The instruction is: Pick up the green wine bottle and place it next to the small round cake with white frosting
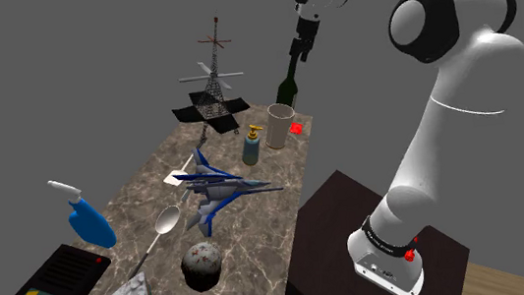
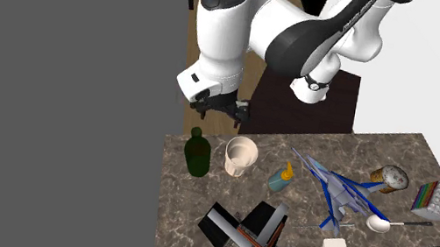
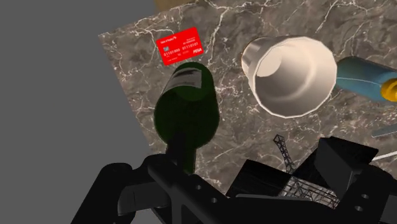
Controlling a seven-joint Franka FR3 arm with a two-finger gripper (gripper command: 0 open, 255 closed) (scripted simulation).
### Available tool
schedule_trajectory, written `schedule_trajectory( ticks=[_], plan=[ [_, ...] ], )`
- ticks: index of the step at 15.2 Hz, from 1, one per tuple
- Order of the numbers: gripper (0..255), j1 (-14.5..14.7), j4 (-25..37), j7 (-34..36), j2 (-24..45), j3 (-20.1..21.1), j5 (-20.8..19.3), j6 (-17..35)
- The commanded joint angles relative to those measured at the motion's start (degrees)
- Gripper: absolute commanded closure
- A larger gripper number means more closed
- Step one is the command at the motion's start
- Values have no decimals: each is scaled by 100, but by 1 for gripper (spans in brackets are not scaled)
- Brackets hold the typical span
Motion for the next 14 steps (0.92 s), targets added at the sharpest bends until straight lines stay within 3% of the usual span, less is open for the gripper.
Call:
schedule_trajectory(
  ticks=[1, 5, 14],
  plan=[
    [0, -150, 527, -197, 454, -29, 188, -75],
    [0, -477, 1557, -446, 1265, -12, 498, -289],
    [0, -421, 1033, -488, 1306, 22, 532, 270]
  ],
)
